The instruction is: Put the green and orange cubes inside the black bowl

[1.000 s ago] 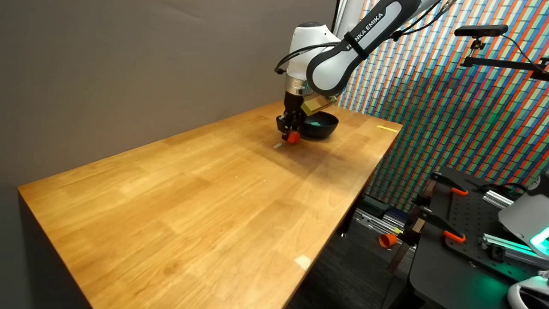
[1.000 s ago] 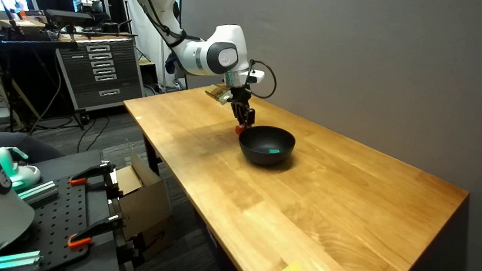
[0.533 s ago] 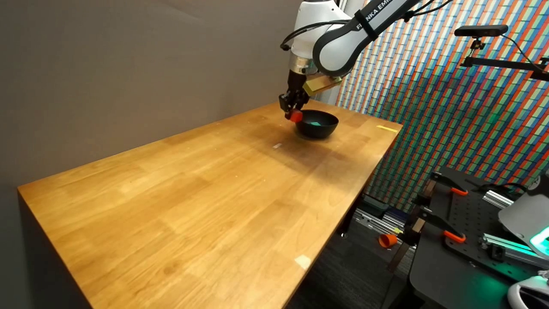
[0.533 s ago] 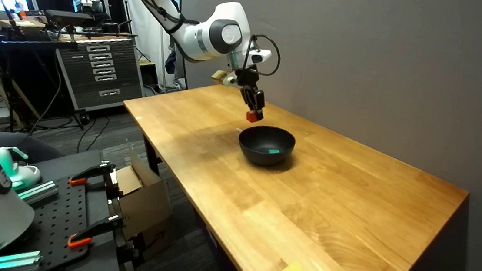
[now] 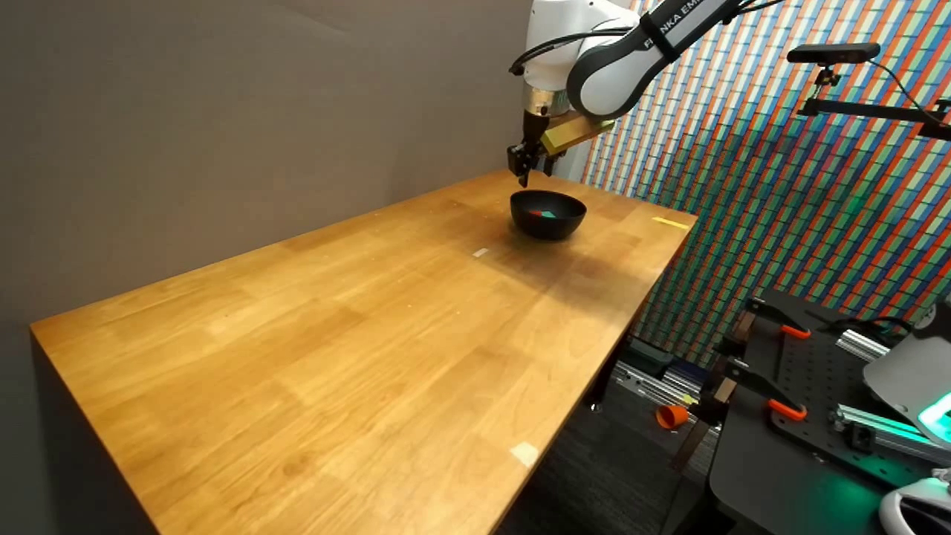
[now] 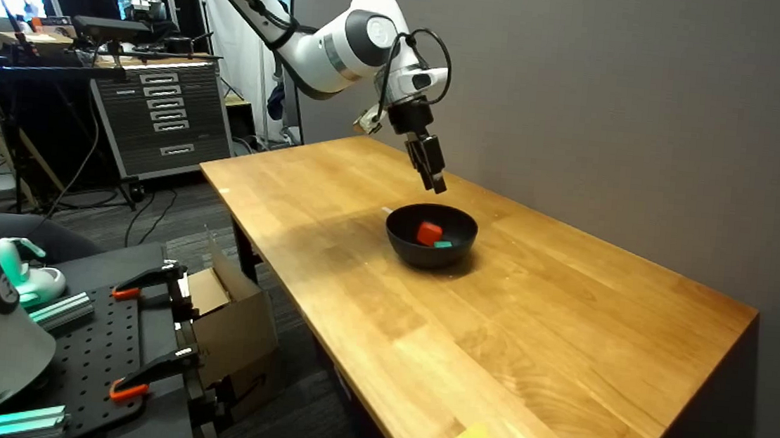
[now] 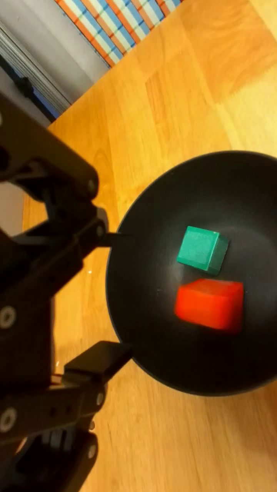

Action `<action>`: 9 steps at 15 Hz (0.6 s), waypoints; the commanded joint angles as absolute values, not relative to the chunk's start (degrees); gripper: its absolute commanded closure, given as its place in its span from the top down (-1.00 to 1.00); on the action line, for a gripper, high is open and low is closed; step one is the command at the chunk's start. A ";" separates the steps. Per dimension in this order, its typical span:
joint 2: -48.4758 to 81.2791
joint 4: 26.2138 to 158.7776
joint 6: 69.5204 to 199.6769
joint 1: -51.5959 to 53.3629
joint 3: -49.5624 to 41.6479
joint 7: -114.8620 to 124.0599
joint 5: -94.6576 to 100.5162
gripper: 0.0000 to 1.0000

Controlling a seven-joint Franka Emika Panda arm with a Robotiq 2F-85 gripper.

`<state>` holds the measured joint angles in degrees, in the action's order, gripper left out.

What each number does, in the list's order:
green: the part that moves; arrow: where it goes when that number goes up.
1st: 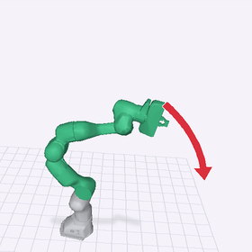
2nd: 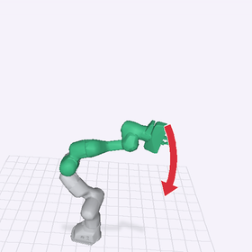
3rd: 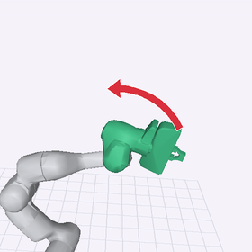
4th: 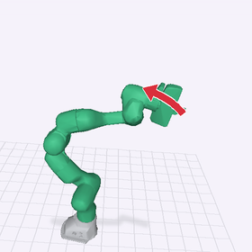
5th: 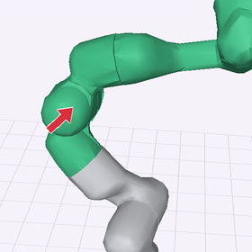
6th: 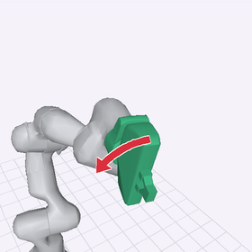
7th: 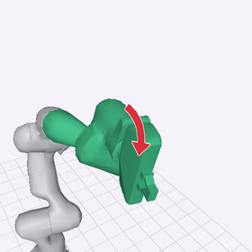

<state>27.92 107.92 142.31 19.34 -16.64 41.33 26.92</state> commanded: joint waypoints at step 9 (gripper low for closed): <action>12.93 122.21 144.39 10.45 0.46 25.24 5.23 0.98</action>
